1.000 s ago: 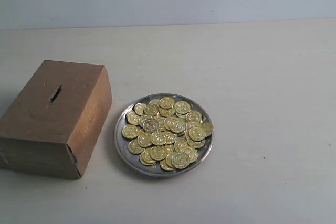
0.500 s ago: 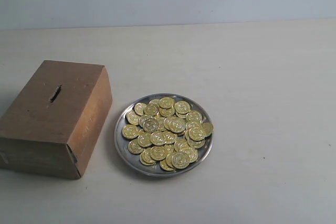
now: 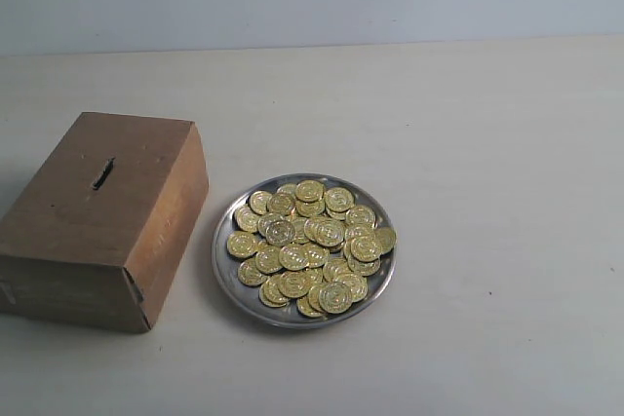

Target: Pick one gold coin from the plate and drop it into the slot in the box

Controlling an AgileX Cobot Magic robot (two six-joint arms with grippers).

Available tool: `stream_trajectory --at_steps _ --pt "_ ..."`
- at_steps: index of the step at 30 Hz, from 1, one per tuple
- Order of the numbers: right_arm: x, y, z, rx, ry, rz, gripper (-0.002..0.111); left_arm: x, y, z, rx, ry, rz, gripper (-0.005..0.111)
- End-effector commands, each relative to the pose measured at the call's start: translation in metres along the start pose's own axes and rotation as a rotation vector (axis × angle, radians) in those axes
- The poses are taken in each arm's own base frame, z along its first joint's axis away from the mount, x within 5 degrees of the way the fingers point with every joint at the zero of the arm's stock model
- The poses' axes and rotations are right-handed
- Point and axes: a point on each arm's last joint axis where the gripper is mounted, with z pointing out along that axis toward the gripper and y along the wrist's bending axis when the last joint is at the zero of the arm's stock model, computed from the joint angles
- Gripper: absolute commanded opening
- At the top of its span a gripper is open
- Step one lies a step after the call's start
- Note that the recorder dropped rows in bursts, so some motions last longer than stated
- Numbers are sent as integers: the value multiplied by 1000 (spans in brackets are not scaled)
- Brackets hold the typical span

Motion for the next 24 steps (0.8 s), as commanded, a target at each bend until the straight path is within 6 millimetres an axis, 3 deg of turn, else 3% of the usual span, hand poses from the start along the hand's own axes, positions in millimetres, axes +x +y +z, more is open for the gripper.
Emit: stream_trajectory --at_steps 1,10,24 --pt "0 0 0 7 -11 -5 0 1 1 0 -6 -4 15 0" --pt "0 0 0 7 -11 -5 0 1 1 0 -9 0 85 0" --pt "0 0 0 7 -11 -3 0 1 1 0 -10 0 49 0"
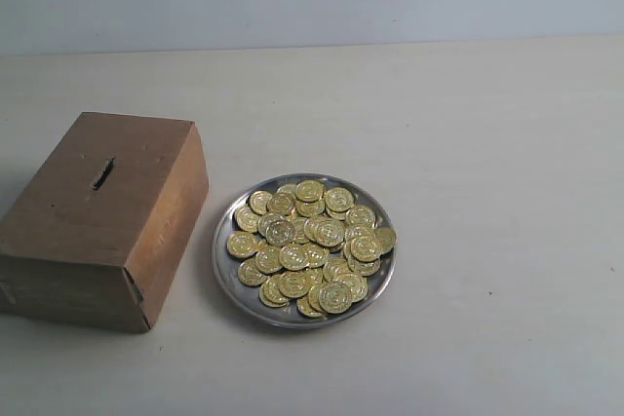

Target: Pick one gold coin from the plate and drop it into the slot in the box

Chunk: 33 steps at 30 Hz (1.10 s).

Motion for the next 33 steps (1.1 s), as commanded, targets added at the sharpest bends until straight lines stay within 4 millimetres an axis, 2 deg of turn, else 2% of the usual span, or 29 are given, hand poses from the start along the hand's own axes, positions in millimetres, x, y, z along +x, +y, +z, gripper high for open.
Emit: stream_trajectory --at_steps 1,28,33 --pt "0 0 0 7 -11 -3 0 0 0 0 -4 -7 -25 0" --pt "0 0 0 7 -11 -3 0 0 0 0 -5 -7 -16 0" --pt "-4 -1 -5 16 -77 -4 0 0 0 0 -5 -7 -16 0"
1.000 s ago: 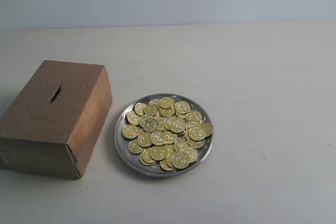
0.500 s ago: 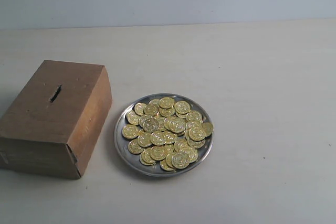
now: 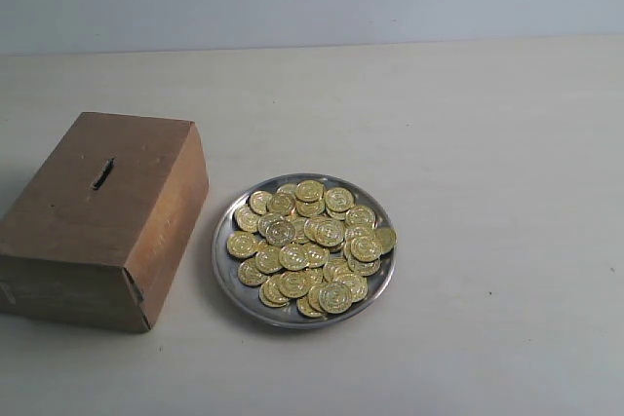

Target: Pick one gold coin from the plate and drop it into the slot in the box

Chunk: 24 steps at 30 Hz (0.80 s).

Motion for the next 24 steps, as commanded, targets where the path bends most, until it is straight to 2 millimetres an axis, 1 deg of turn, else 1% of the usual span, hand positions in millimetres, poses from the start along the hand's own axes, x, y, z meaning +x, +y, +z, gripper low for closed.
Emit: stream_trajectory --at_steps 1,4,8,10,13,15,24 --pt "-5 -1 -6 18 -91 -8 0 0 0 0 -4 -7 5 0" --pt "-8 -1 -8 25 -130 -8 0 0 0 0 -4 -6 5 0" --pt "-7 -1 -8 23 -122 -6 0 0 0 0 -4 -6 5 0" --pt "-4 -1 -8 14 -89 29 0 1 0 0 -4 -4 5 0" --pt "9 2 -7 -4 56 177 0 1 0 0 -4 -4 5 0" --pt "14 2 -8 -1 106 176 0 1 0 0 -4 -4 5 0" --pt "18 2 -8 -2 148 167 0 1 0 0 -4 -4 5 0"
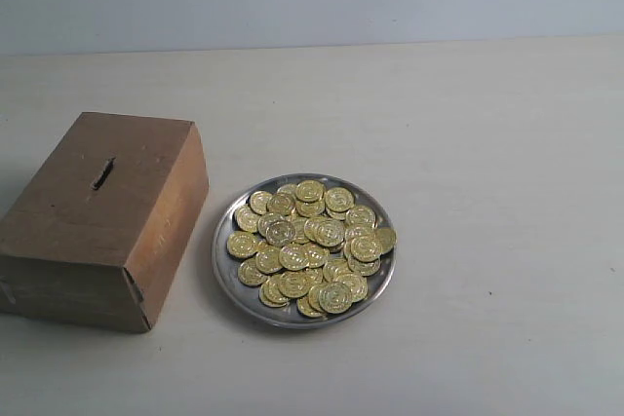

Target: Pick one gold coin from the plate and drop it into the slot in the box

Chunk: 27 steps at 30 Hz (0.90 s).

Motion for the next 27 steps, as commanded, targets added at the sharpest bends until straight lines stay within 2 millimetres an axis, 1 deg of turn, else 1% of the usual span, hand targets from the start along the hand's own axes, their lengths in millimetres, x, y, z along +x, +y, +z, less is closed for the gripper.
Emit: stream_trajectory --at_steps 1,15,27 --pt "2 -1 0 7 6 -18 0 0 0 0 -3 -11 4 0" --pt "3 2 0 -42 17 -38 0 0 0 0 -3 -11 4 0" --pt "3 2 0 -40 17 -48 0 0 0 0 -3 -11 4 0"
